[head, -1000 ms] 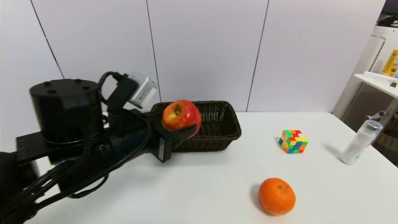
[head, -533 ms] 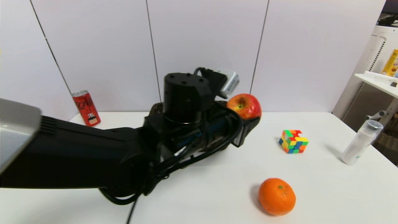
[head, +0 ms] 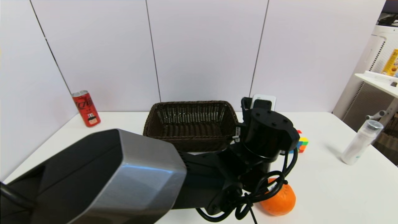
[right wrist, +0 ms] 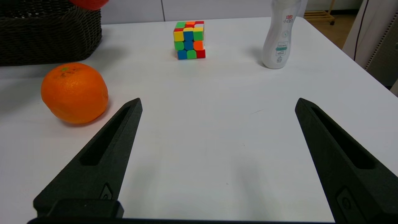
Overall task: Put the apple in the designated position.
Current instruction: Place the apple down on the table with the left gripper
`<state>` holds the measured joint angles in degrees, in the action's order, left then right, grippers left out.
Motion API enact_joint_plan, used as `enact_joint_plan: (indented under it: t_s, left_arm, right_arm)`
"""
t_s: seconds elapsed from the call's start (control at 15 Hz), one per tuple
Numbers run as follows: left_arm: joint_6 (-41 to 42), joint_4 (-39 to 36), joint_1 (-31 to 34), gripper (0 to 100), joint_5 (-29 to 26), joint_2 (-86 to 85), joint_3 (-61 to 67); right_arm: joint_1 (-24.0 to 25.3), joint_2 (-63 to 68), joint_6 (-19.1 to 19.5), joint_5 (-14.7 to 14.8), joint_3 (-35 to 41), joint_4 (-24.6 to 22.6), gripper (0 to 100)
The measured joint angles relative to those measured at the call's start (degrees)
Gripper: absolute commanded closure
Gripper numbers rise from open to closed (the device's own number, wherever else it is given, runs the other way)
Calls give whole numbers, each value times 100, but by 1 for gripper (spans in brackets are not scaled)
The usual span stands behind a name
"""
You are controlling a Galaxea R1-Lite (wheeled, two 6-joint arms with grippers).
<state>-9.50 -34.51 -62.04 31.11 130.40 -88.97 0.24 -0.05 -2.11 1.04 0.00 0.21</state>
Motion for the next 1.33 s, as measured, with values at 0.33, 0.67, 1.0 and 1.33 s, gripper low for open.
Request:
enact_joint_plan:
  t_s: [0.33,0.67,1.0,1.33]
  left_arm:
    - [-67,146,-83,100,345,785,-729]
    - [-21,161,20,100,350,1193,-1053]
    - [118,157,206,100,345,1320,-1232]
    - [143,158,284,100,329,1337,-1296]
  right_arm:
    - [0,0,0,1,0,1,0]
    - [0,0,0,1,0,-2,0]
    - [0,0,2,1,0,0,0]
    - [0,0,5,1,0,-2,0]
